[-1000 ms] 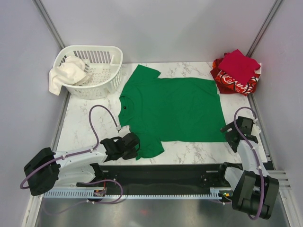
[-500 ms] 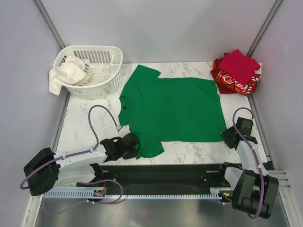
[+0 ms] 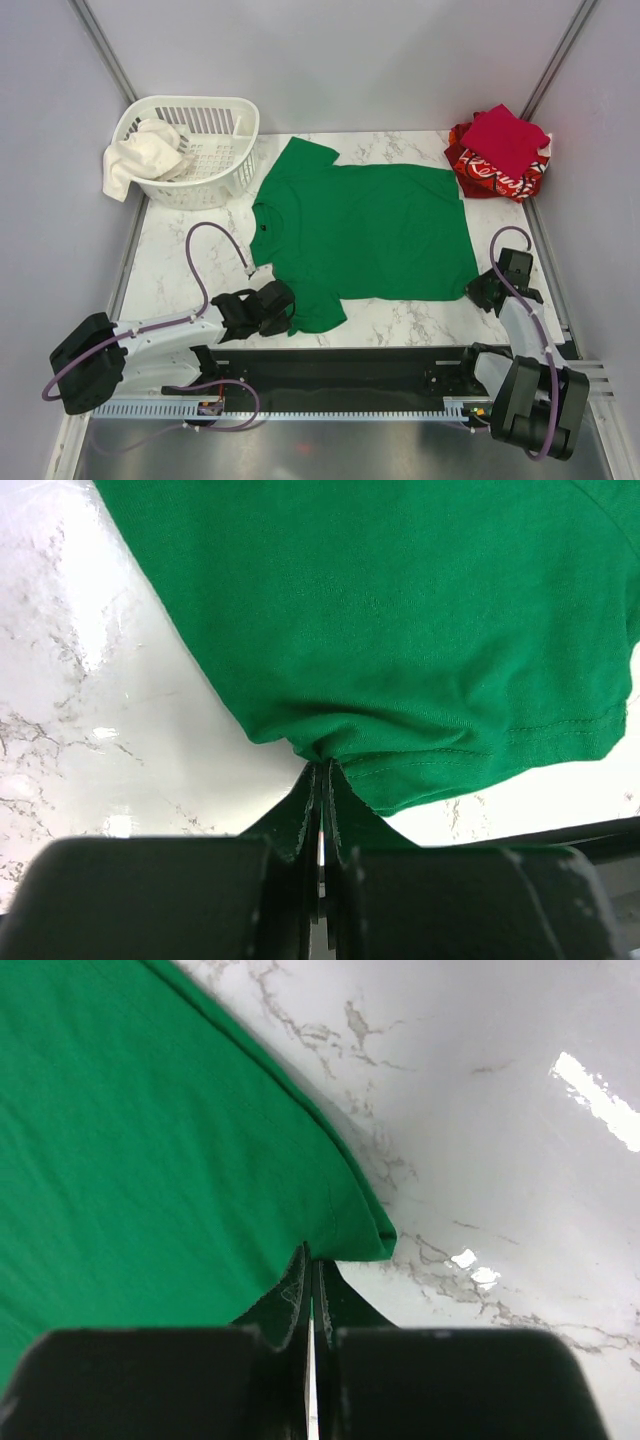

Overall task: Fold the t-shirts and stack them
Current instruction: Fold the tshirt

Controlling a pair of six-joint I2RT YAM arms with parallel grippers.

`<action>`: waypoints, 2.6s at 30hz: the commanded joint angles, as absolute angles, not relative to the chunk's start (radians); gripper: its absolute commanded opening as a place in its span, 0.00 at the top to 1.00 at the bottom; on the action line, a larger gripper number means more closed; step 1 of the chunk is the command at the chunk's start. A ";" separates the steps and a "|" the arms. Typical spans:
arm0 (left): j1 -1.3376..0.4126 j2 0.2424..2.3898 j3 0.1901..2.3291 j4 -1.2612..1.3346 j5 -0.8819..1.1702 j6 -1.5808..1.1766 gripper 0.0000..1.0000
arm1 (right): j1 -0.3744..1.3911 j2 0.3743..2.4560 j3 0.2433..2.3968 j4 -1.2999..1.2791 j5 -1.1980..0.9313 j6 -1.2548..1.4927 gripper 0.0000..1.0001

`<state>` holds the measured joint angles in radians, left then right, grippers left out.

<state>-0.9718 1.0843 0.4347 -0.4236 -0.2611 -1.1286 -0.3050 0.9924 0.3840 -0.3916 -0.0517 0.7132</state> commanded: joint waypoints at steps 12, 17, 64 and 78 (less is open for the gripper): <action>-0.969 0.827 0.557 -0.739 -0.273 -1.074 0.98 | -0.278 0.775 0.456 -0.583 -0.163 0.663 1.00; -0.969 0.717 0.621 -0.897 -0.284 -1.115 0.98 | -0.253 0.739 0.480 -0.609 -0.179 0.658 1.00; -0.403 1.758 1.713 -0.966 -0.034 -0.344 0.98 | -0.152 1.430 0.999 -0.403 -0.057 0.698 1.00; -0.351 2.118 2.037 -1.028 -0.121 -0.290 0.74 | -0.143 1.670 1.069 -0.321 -0.074 0.700 0.50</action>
